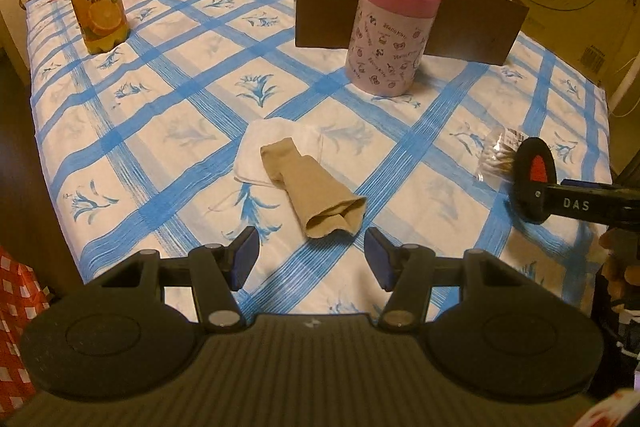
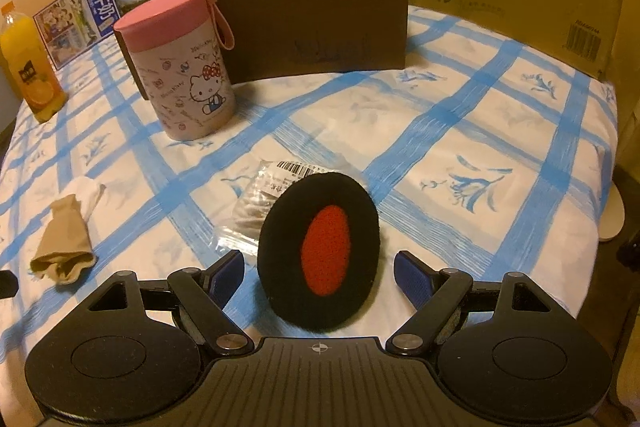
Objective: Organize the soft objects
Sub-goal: 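Grasp the black round pad with the right tool while the left tool grasps the beige sock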
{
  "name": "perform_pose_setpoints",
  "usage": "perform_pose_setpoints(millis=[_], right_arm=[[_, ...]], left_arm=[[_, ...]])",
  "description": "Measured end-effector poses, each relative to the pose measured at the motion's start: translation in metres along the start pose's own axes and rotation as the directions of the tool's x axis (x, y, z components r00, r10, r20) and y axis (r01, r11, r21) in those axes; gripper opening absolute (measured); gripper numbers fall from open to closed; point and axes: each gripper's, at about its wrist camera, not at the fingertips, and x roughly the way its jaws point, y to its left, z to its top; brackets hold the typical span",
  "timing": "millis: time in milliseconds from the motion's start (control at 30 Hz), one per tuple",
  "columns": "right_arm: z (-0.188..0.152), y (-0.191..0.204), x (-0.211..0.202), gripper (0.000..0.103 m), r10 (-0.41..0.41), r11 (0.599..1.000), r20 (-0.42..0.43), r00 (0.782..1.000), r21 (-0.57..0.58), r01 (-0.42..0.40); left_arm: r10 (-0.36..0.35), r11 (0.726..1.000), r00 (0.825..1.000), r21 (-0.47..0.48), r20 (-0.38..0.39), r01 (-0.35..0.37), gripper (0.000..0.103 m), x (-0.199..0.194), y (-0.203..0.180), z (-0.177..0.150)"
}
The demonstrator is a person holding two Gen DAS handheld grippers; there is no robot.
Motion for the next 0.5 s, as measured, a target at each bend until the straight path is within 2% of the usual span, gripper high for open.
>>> perform_pose_setpoints(millis=[133, 200, 233, 400, 500], right_arm=[[-0.001, 0.003, 0.008, 0.081, -0.011, 1.0, 0.007, 1.0, -0.022, 0.011], [-0.003, 0.004, 0.009, 0.067, -0.009, 0.999, 0.022, 1.0, -0.039, 0.01], [-0.003, 0.004, 0.009, 0.063, -0.012, 0.999, 0.018, 1.0, -0.051, 0.013], [-0.006, 0.008, 0.0, 0.062, -0.031, 0.995, 0.05, 0.998, -0.096, 0.036], [-0.007, 0.006, -0.008, 0.062, -0.017, 0.997, 0.059, 0.998, -0.076, 0.021]], left_arm=[[-0.006, 1.0, 1.0, -0.017, -0.009, 0.006, 0.056, 0.006, 0.001, 0.001], [-0.008, 1.0, 1.0, -0.024, -0.012, 0.008, 0.056, 0.009, 0.002, 0.002], [-0.009, 1.0, 1.0, -0.027, -0.013, 0.009, 0.056, 0.01, 0.002, 0.002], [-0.021, 0.999, 1.0, -0.047, -0.011, 0.021, 0.059, 0.016, 0.002, 0.004], [-0.028, 0.997, 1.0, -0.069, -0.005, 0.028, 0.061, 0.021, 0.002, 0.006]])
